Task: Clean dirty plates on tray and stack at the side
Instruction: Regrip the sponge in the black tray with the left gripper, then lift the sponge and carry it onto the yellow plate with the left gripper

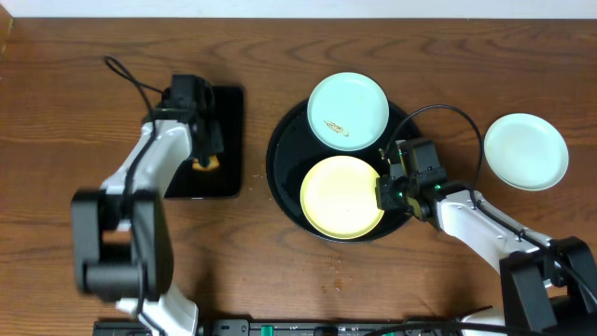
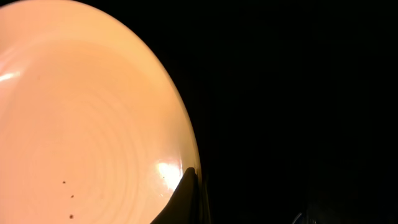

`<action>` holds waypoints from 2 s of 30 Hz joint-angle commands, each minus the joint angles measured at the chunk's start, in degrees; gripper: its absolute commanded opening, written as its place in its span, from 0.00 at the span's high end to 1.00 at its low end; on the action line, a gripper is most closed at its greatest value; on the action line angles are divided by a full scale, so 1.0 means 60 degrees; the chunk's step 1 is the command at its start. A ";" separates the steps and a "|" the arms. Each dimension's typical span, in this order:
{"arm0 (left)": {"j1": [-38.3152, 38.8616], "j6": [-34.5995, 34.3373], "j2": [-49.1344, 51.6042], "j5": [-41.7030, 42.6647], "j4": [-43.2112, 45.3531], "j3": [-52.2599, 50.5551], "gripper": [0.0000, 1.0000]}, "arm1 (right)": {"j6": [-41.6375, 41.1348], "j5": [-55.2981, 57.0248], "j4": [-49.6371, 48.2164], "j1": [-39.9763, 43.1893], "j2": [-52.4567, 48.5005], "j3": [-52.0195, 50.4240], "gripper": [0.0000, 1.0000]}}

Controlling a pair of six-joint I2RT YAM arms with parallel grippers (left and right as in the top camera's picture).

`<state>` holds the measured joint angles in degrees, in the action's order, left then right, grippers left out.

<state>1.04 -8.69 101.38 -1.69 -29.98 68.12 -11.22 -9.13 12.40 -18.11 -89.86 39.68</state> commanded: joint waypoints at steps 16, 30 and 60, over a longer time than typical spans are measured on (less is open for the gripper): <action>0.0004 0.0663 -0.1876 0.1577 -0.0831 0.0058 0.92 | -0.0401 0.1894 0.0608 -0.0120 0.1406 0.0222 0.99; 0.0284 0.0984 -0.1843 0.0951 -0.0754 -0.0058 0.92 | -0.0484 0.2014 0.0554 -0.0120 0.1009 0.0222 0.99; 0.0670 0.0947 -0.1767 0.1096 0.0903 -0.1752 0.93 | -0.0710 0.1716 0.0459 -0.0120 0.0965 -0.0117 0.68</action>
<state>5.10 -2.96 90.41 4.60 -25.08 58.11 -17.21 0.05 15.86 -18.33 -83.74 39.79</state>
